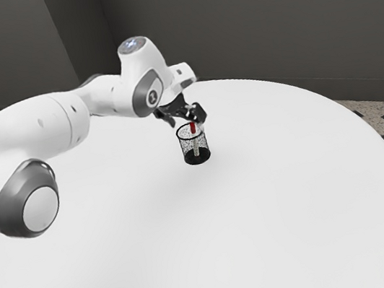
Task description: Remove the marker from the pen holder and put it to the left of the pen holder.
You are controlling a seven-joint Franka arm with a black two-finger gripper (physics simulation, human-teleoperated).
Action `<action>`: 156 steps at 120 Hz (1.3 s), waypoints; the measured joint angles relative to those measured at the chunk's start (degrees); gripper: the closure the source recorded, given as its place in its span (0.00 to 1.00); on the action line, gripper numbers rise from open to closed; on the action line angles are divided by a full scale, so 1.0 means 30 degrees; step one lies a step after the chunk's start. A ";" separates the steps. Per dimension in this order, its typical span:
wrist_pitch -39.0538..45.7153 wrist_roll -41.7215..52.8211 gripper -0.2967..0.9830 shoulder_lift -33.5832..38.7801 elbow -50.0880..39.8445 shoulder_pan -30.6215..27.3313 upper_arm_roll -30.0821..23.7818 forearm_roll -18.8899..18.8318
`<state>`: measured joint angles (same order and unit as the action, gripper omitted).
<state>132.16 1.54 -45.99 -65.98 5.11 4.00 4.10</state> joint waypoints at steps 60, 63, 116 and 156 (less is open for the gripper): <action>0.0726 0.0075 0.50 0.0219 -0.0536 0.0146 -0.0046 0.0083; 0.0731 0.0081 0.53 0.0232 -0.0539 0.0156 -0.0046 0.0075; 0.0803 -0.0357 0.82 0.0548 -0.0997 0.0189 -0.0032 -0.0053; 0.0826 -0.1124 0.85 0.3883 -0.4578 0.0051 0.0144 -0.0433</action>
<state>134.64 -1.83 -34.34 -79.72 5.26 4.43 2.80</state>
